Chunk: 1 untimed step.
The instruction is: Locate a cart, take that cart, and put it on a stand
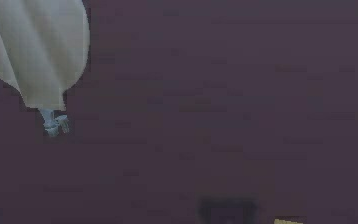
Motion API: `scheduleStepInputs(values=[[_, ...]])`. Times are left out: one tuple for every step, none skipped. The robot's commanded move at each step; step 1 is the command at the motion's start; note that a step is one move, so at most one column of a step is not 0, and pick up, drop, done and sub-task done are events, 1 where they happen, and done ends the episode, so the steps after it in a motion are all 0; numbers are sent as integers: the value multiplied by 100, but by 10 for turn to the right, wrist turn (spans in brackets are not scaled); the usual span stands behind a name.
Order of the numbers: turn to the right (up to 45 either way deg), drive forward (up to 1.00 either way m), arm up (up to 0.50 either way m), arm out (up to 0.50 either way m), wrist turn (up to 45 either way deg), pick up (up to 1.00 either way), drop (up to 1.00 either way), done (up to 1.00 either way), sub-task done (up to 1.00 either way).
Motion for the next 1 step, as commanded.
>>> scheduleStepInputs(values=[[0,0,0,42,0,0,0,0,0]])
